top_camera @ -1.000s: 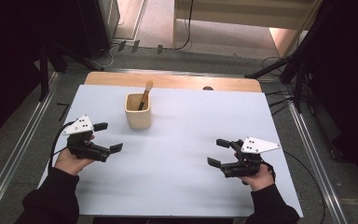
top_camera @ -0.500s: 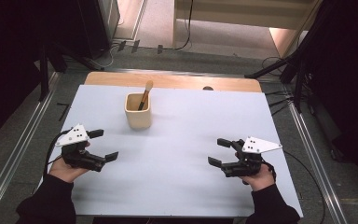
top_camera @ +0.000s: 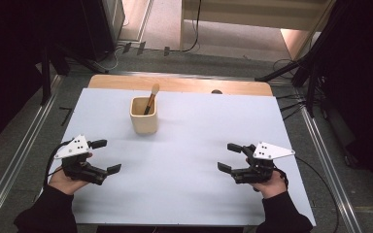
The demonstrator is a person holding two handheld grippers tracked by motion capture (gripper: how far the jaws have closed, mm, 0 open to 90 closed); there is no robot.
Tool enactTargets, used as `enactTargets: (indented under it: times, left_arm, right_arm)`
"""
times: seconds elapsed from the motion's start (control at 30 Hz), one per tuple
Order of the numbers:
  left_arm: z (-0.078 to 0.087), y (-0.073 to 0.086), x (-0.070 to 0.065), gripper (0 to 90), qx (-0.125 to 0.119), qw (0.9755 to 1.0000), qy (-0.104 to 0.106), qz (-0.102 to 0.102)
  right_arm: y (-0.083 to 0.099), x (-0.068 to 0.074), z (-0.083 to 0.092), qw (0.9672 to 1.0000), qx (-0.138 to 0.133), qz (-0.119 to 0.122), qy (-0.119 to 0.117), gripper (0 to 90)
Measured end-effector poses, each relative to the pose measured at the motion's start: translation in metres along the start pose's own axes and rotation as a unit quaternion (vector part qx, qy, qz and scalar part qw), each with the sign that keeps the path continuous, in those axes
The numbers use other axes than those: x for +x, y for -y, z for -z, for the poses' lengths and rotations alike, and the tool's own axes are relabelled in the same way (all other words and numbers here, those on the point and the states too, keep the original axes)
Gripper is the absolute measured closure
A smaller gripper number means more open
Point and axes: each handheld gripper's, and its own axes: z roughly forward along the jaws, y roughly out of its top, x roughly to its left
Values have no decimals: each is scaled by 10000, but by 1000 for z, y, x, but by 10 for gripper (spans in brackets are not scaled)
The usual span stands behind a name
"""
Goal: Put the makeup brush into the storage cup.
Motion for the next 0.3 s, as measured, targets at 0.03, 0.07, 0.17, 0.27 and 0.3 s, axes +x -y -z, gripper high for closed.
enactTargets:
  times: [0.03, 0.07, 0.17, 0.27, 0.3]
  left_arm:
    - [0, 0, 0, 0, 17, 10000, -10, 12]
    - [0, 1, 1, 0, 19, 10000, -16, 23]
    - [0, 2, 3, 0, 14, 10000, -23, 74]
    - [-2, 3, 4, 0, 69, 9999, -29, 120]
    - [-2, 4, 4, 0, 85, 9999, -41, 102]
  right_arm:
    - [0, 0, 0, 10000, -1, -9, 2, 223]
    - [0, 0, 0, 10000, 1, 2, 6, 223]
    - [0, 0, 0, 10000, 11, 1, 0, 222]
    - [0, -1, -1, 10000, -11, 15, 14, 222]
    - [0, -1, -1, 10000, -14, 9, 15, 222]
